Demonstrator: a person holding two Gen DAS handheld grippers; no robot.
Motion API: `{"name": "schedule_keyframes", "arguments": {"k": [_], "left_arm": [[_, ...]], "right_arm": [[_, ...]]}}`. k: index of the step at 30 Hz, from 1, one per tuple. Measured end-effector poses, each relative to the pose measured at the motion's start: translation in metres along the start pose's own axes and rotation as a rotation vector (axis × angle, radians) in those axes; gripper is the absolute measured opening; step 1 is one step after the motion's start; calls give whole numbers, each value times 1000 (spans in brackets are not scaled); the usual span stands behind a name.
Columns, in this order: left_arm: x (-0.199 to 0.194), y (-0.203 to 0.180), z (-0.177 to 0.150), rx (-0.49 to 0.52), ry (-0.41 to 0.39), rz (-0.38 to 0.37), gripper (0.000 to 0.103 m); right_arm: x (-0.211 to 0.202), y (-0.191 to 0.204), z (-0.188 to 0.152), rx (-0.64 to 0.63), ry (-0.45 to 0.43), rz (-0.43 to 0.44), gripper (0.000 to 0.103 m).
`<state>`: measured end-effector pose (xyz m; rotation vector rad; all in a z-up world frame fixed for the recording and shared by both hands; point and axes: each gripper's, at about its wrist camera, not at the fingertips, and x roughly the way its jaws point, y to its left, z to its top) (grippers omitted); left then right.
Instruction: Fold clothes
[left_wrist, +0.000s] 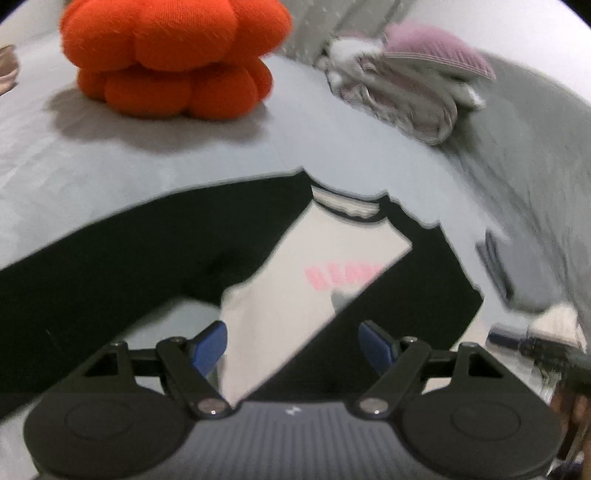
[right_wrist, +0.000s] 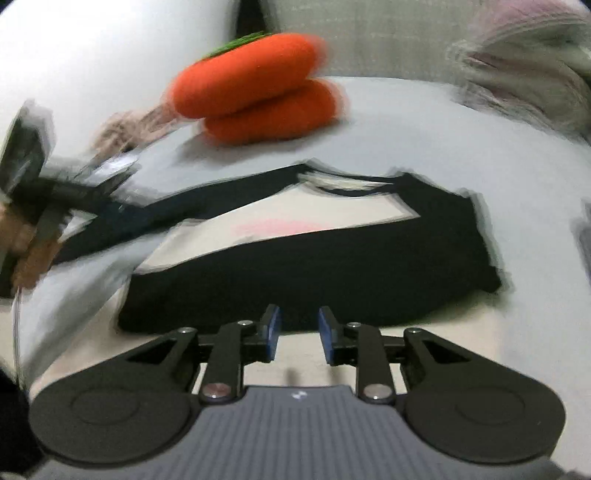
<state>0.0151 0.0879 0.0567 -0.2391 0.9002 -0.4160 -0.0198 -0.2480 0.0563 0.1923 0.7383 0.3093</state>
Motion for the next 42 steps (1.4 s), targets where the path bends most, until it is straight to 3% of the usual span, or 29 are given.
{"name": "schedule_keyframes", "arguments": {"k": [2,6,13,15,18,24,27,30,33,37,42], "left_arm": [[6,-5,-7,25,24,-1,78],[16,-15,-9,71,26,13,78],[35,-34,-4,149,20,23,78],[40,-38,-4,184,24,40,78],[48,-36,-3,181,49,57,76],[52,-37,-3,199,74,74,71],[51,-37,-4,221,82,85,67],[47,-33,-1,198,77,75,63],[38,-33,5,183,34,51,63],[37,-40,10,175,3,20,63],[50,-52,11,194,22,13,63]], "right_arm": [[-7,-52,5,238,-34,-32,34],[-7,-101,18,496,-83,-12,34],[28,-121,16,685,-23,-57,34],[25,-123,14,687,-20,-51,34],[16,-122,10,683,-18,-28,11],[9,-137,4,752,-52,42,9],[6,-155,-10,903,-92,158,10],[16,-163,-10,900,-29,85,13],[16,-168,-9,929,-29,92,13],[9,-160,8,781,-24,7,14],[8,-168,7,731,-36,-47,10]]}}
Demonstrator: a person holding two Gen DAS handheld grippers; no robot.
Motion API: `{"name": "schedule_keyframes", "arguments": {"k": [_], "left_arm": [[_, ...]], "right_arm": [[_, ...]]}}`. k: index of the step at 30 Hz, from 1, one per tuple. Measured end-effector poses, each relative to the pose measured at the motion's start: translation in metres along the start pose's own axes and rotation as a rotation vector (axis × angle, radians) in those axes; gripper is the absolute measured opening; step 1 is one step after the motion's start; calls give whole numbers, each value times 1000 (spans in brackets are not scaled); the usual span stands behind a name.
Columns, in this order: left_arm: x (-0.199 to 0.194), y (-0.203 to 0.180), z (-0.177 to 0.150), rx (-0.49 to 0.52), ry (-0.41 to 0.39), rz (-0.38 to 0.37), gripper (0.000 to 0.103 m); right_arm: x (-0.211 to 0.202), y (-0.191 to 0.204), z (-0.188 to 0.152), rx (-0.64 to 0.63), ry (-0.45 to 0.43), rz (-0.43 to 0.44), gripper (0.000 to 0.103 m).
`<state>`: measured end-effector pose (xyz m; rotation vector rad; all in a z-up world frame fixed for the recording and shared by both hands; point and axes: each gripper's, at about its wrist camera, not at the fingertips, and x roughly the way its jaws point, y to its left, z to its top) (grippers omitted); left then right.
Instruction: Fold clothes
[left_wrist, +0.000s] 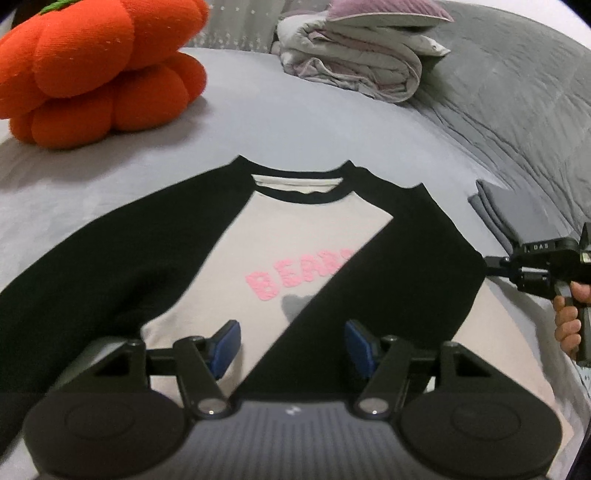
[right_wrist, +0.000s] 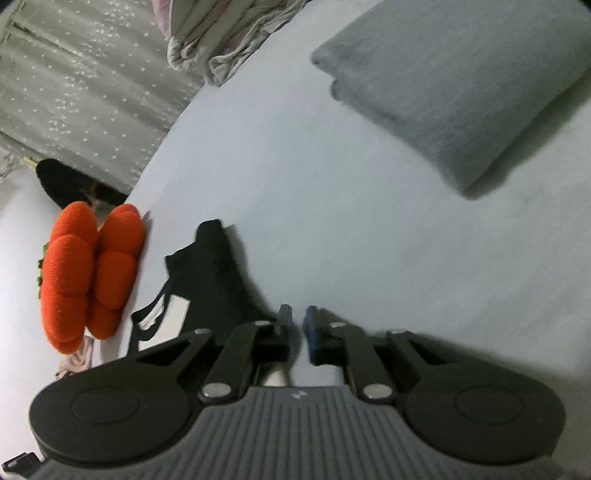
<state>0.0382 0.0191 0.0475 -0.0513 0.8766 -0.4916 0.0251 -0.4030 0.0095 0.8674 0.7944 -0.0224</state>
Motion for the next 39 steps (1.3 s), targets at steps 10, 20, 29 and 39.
{"name": "schedule_keyframes", "arguments": {"k": [10,20,29,39], "left_arm": [[19,-1,-1,17,27,-3,64],[8,12,0,-30,48,-7,27],[-16,53,-10,-147,33,-50,55],[-37,54,-37,-74,53,3,46]], "right_arm": [[24,24,-9,-188,18,11,12],[8,43,-6,-309,-46,-81,10],[9,56,-12,-416,-58,4,16],[4,74,-28,-568,-46,-17,16]]}}
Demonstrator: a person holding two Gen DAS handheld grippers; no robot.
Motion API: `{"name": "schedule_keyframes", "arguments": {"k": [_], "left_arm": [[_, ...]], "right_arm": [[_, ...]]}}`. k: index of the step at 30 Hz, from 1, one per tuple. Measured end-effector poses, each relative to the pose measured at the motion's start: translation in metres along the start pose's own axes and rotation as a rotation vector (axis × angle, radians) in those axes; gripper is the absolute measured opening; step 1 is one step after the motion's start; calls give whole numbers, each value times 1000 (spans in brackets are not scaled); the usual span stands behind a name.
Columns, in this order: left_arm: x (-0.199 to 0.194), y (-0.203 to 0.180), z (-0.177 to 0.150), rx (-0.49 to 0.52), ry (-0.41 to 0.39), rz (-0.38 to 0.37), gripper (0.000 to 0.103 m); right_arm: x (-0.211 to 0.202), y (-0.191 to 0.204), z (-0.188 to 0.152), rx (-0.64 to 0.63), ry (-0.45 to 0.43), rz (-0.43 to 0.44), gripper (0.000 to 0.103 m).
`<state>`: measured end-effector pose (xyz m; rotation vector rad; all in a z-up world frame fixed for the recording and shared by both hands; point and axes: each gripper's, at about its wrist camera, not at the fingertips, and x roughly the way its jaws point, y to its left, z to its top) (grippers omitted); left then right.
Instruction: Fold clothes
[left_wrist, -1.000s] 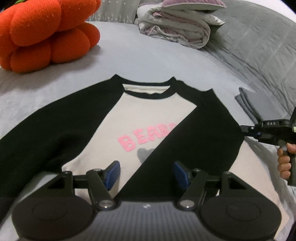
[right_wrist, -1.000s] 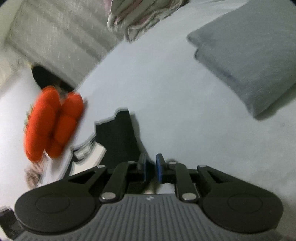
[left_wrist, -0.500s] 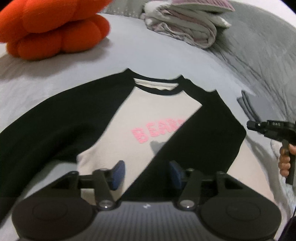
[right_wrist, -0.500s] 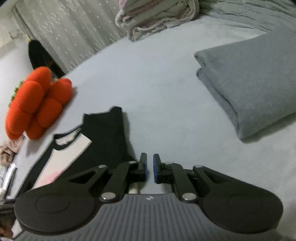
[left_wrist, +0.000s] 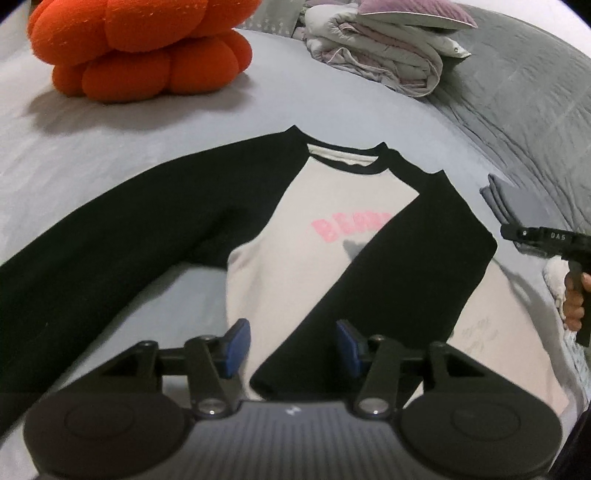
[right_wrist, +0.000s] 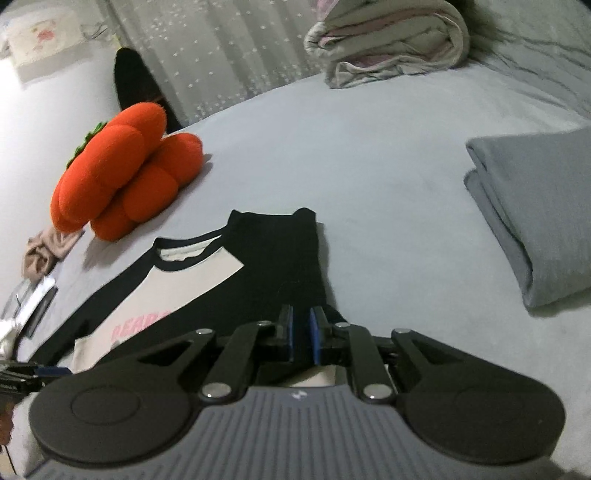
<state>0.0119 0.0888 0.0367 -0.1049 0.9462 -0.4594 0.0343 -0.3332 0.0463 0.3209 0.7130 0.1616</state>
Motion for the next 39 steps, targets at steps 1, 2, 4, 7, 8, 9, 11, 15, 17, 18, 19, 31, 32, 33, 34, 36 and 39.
{"name": "schedule_keyframes", "arguments": {"k": [1,2,4,7,8,9,11,15,17,18,19,31,32,33,34,36,39], "left_arm": [[0,-1,-3,6,1,3,43],[1,-2,-5,14,2,8,35],[1,-7,-9,54,2,43,27],[0,-6,-11,64,-1,56,7],[-1,-6,-11,67,-3,59,6],[-3,-6,-11,64,-8,59,5],[-8,-8,-11,65,-22,54,4],[-28,-8,-5,36,-103,27,4],[-36,-3,0,2,-140,20,4],[-39,0,3,-18,-154,19,4],[-39,4,6,-35,-161,23,4],[-13,36,6,-197,-71,2,21],[-12,39,5,-209,-67,1,36],[-11,41,4,-221,-64,-1,50],[-11,43,4,-236,-66,-15,53],[-11,46,2,-267,-70,-43,54],[-11,47,1,-294,-72,-62,55]], "right_arm": [[-1,3,-1,-18,0,-4,16],[-1,7,-3,-32,1,-4,16],[-1,13,-6,-56,3,1,16],[0,22,-9,-91,8,7,16],[0,25,-10,-107,9,8,16],[1,27,-11,-119,10,7,16],[2,31,-12,-138,12,2,16],[3,33,-13,-154,12,-10,16],[3,36,-13,-162,6,-13,16],[3,37,-13,-167,4,-12,16],[4,38,-13,-172,2,-12,16],[11,37,-16,-241,35,-102,35],[11,33,-15,-238,37,-128,35],[11,28,-14,-233,39,-151,35],[10,23,-13,-221,36,-162,35],[7,15,-11,-192,25,-167,35],[0,15,-9,-185,-3,-156,35]]}}
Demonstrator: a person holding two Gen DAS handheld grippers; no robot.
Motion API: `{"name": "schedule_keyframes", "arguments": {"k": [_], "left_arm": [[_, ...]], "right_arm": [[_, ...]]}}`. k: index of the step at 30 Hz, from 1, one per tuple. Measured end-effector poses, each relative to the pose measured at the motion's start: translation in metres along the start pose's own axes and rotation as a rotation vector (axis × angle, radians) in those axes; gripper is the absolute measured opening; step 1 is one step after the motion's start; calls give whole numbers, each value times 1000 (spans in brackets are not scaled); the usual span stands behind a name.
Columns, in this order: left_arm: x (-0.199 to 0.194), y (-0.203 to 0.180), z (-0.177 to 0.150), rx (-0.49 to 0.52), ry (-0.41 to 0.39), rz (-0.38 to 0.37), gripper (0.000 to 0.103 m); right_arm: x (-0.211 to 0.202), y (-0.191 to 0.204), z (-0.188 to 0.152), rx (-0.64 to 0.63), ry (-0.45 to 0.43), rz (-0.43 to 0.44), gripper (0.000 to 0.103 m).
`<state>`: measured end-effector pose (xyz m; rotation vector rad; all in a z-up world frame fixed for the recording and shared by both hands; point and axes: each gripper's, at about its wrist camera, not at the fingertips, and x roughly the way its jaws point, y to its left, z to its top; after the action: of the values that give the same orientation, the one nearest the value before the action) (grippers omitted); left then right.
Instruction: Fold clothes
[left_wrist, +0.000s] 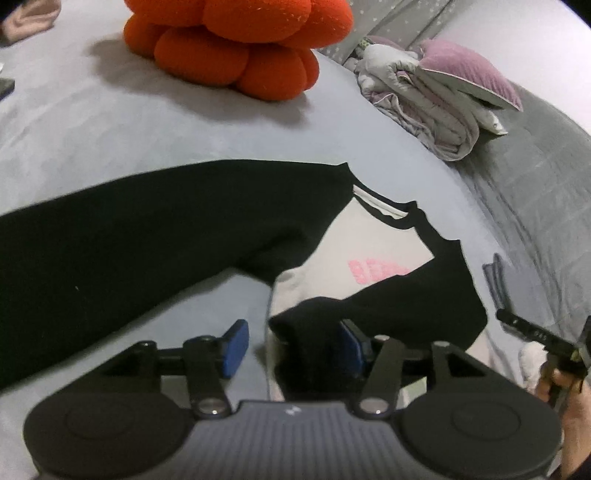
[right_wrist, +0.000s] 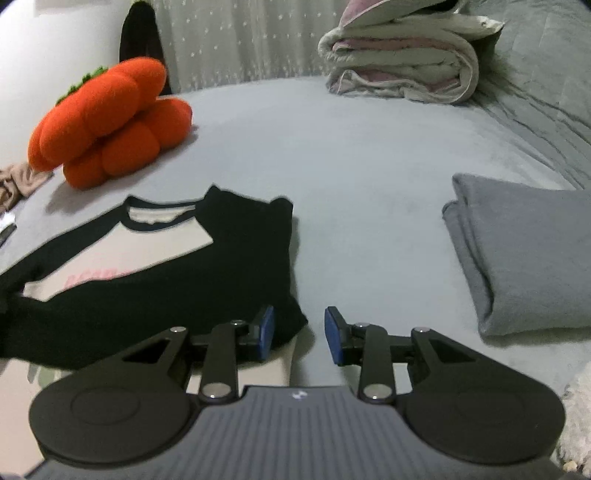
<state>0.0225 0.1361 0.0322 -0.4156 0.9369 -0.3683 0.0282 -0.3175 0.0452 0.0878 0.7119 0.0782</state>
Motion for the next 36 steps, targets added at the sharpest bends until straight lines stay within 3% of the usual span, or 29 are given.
{"name": "schedule_keyframes", "arguments": {"k": [6,10,12,13,14,23,26,30,36], "left_arm": [[-5,7,-1,-69,-20,-50,53],[3,-3,-5,-26,2,-47,55],[8,-8,-8,-6,7,-30,50],[9,-10,-7,11,7,-7,24],[10,-12,-7,27,5,14,6],[-25,-38,0,143,-113,49,5],[-30,-38,3,126,-124,33,4],[-29,-38,3,155,-101,43,5],[-4,-18,1,99,-10,79,5]], "right_arm": [[2,8,-1,-31,10,12,35],[1,9,0,-35,2,20,35],[0,11,-1,-40,3,22,35],[1,12,-1,-44,5,25,35],[1,13,-1,-49,6,27,35],[-1,14,-3,-122,0,-9,35],[-1,14,-3,-129,4,-8,35],[0,18,-5,-161,16,-2,35],[4,30,-10,-224,44,13,36]]}}
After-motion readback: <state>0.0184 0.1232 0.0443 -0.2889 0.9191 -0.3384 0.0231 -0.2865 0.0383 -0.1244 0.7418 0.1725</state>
